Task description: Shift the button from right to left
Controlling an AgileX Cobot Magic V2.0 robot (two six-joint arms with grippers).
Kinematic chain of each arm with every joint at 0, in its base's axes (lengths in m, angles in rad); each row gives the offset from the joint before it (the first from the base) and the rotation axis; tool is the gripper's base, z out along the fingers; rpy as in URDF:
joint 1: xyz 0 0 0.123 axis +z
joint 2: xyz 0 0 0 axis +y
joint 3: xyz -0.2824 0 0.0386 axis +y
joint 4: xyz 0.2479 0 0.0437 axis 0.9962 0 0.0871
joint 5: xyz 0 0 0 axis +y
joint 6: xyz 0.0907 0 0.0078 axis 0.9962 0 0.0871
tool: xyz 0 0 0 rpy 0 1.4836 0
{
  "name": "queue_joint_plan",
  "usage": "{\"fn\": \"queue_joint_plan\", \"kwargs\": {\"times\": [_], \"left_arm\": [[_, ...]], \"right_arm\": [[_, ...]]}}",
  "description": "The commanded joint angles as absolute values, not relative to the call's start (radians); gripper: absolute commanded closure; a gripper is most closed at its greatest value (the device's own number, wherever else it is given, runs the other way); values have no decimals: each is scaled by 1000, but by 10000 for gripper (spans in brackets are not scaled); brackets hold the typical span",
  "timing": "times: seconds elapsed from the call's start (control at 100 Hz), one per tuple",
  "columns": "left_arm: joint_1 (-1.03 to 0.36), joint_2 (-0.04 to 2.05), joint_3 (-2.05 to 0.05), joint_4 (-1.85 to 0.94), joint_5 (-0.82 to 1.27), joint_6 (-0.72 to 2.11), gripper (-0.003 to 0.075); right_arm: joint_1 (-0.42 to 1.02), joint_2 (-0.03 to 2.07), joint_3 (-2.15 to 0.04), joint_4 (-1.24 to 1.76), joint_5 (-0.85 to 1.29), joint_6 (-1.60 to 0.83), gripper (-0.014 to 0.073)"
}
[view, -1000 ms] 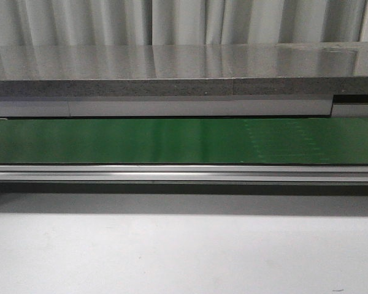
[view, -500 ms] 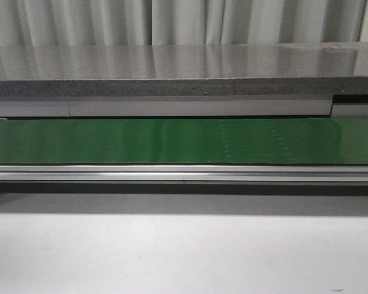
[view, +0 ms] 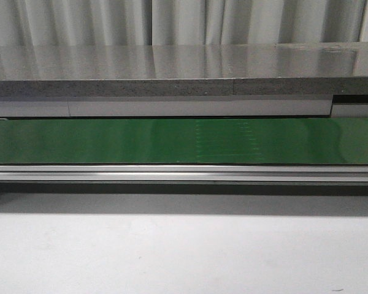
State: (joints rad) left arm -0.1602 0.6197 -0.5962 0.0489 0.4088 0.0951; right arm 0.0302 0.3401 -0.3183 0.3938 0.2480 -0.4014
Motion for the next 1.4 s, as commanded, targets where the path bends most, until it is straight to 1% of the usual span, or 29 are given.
{"fn": "queue_joint_plan", "kwargs": {"times": [0.0, 0.12, 1.0, 1.39], "left_arm": [[-167, 590, -608, 38, 326, 90, 561], [-167, 582, -606, 38, 326, 90, 717], [-167, 582, -606, 38, 328, 90, 715], [-165, 582, -597, -22, 94, 90, 715]], "right_arm": [[30, 346, -346, 408, 173, -409, 661], [30, 346, -346, 408, 173, -409, 661], [30, 346, -346, 408, 173, -409, 661], [30, 346, -346, 408, 173, -409, 661]]}}
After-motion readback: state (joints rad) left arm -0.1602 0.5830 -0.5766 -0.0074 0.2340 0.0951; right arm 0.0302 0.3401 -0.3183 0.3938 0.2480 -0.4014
